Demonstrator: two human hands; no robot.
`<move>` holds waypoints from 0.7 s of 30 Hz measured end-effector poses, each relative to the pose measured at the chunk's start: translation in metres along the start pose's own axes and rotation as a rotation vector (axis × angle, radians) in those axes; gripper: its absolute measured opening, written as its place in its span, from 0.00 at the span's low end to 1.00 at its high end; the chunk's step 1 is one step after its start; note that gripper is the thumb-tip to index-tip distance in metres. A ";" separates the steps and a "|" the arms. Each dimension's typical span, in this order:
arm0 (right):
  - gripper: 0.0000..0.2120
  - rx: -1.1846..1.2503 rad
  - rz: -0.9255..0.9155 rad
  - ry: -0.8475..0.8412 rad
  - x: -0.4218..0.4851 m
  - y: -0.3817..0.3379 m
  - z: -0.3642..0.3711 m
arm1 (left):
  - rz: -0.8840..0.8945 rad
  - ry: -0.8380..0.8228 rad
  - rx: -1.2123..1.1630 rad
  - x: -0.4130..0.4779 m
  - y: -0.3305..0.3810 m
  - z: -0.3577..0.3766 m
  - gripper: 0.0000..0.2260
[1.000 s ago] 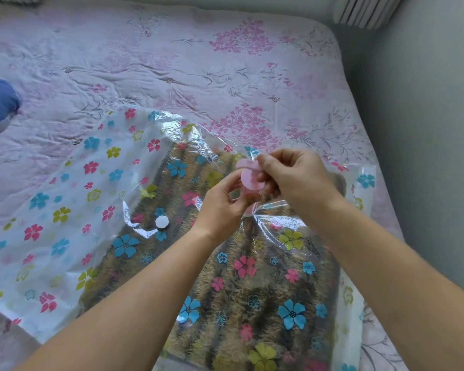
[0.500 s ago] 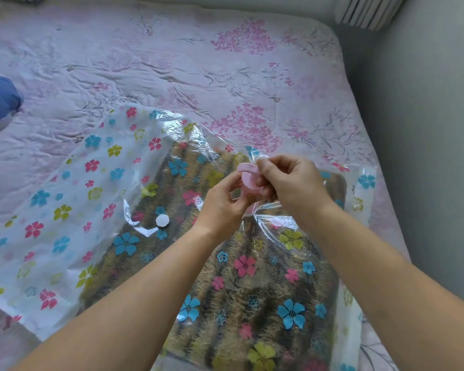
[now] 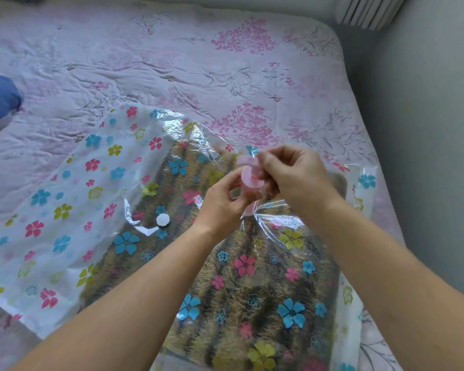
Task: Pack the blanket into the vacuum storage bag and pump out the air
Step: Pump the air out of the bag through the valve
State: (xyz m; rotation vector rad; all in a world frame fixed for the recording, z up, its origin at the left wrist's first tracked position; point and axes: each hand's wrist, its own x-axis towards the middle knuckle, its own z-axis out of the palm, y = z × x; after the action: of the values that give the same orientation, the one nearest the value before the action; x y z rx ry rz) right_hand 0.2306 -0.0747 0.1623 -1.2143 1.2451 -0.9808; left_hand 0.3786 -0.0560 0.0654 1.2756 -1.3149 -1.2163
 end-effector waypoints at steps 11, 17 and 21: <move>0.08 0.262 -0.298 -0.092 -0.005 -0.066 -0.018 | -0.001 -0.030 0.004 -0.001 -0.001 0.000 0.19; 0.09 0.052 0.024 0.004 -0.003 0.000 0.002 | 0.002 -0.008 0.012 0.001 -0.002 -0.001 0.15; 0.10 -0.042 0.098 0.009 -0.001 0.012 0.003 | 0.008 0.006 0.003 -0.003 -0.006 -0.003 0.13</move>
State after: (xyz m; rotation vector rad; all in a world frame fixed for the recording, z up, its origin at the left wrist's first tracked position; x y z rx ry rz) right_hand 0.2327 -0.0713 0.1510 -1.1710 1.3251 -0.8932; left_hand 0.3819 -0.0533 0.0602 1.2734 -1.3168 -1.2049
